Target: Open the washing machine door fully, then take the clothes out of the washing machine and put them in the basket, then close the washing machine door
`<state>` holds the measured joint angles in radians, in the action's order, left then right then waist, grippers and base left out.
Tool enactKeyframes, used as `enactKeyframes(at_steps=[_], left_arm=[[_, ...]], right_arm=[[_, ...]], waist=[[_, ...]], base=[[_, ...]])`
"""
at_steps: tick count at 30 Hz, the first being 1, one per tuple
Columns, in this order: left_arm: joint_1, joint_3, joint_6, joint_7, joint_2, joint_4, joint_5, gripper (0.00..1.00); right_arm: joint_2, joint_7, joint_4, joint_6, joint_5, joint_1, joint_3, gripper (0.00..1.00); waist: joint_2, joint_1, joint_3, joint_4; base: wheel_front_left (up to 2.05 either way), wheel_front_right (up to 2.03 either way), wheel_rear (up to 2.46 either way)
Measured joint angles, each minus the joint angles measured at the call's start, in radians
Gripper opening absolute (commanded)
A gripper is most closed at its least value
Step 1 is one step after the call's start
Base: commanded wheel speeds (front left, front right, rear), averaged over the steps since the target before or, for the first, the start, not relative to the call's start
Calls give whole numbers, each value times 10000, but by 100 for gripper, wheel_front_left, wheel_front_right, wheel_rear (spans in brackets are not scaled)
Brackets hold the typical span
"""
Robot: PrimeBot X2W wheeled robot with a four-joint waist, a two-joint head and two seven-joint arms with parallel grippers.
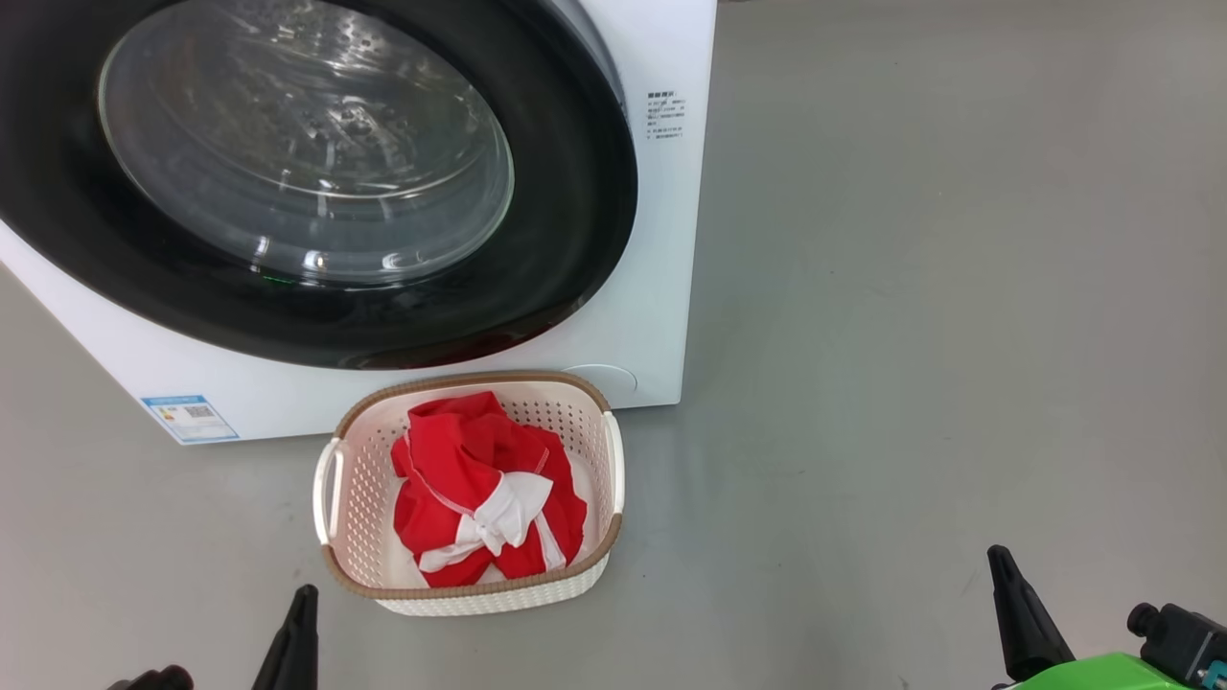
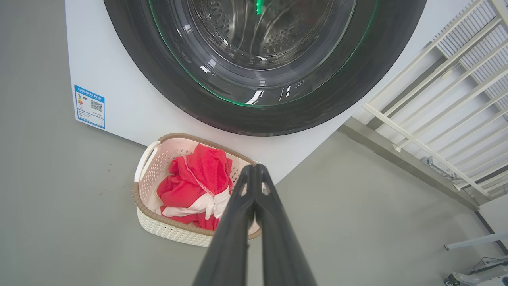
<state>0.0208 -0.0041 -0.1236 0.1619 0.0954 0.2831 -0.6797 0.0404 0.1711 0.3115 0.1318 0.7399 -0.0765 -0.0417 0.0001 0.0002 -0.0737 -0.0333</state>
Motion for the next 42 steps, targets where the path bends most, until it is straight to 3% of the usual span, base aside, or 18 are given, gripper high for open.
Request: enactKeyframes(at_steps=[42], left_arm=[[-285, 301, 0, -1179, -174, -27, -4253, 0]], right_arm=[[29, -1202, -174, -2, 3990, 625, -313, 0]], waist=[[0, -1, 324, 152]], base=[[0, 0, 0]])
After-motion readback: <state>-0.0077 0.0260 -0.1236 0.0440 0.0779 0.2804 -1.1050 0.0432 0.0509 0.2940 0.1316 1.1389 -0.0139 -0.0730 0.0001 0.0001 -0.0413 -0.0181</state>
